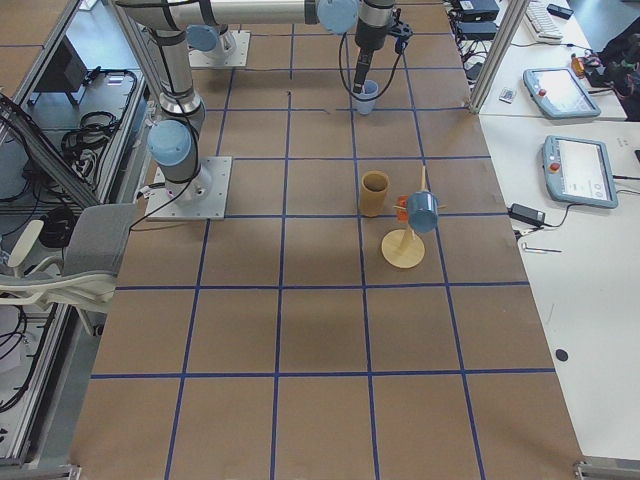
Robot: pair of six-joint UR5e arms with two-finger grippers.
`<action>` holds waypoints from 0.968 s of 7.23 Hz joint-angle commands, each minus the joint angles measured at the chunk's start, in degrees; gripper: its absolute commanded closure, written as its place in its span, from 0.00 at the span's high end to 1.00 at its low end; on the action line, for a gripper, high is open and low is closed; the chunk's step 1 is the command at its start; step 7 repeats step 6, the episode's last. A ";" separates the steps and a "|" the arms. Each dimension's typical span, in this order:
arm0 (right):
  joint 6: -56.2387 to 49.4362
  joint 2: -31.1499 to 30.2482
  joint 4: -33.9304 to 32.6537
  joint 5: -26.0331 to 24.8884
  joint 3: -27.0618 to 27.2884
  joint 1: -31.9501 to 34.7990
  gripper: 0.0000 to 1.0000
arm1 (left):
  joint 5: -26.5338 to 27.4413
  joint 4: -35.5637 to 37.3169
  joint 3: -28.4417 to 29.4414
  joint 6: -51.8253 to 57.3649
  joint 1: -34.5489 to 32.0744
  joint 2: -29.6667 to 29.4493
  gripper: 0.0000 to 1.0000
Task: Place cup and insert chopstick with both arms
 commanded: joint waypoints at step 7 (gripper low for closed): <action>-7.57 -2.75 2.43 -0.13 0.02 -0.17 1.00 | 0.00 0.09 -0.17 -0.79 -0.09 0.00 1.00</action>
